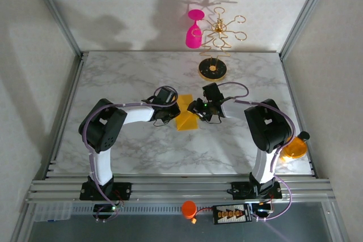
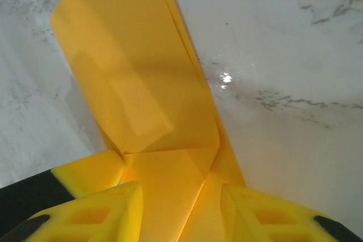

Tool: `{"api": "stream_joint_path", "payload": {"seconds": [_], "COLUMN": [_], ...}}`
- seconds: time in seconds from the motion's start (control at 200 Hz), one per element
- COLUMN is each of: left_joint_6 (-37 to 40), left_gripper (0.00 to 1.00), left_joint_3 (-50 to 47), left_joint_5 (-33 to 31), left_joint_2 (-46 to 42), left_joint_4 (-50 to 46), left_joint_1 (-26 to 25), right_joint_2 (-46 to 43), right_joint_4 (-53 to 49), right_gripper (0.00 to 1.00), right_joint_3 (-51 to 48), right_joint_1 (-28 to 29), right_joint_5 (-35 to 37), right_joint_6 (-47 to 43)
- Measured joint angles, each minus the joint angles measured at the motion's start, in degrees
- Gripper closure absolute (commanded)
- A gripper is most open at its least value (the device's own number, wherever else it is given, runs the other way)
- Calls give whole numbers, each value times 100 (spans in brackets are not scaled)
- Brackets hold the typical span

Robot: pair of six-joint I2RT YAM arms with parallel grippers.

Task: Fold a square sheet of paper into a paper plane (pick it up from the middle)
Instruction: Pick up the paper from the center of the table.

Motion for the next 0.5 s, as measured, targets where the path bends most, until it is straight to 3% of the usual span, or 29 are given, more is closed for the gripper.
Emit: {"api": "stream_joint_path", "payload": {"seconds": [0.496], "left_joint_6": [2], "left_gripper": [98], "left_joint_3": [0], "left_joint_5": [0], "left_joint_2": [0], "left_joint_4": [0], "left_joint_1": [0], "right_joint_2": [83], "right_joint_4": [114], "right_gripper": [66], "right_joint_3": [2], "right_joint_1": [48], "right_joint_5": [-221], "right_joint_6": [0]}}
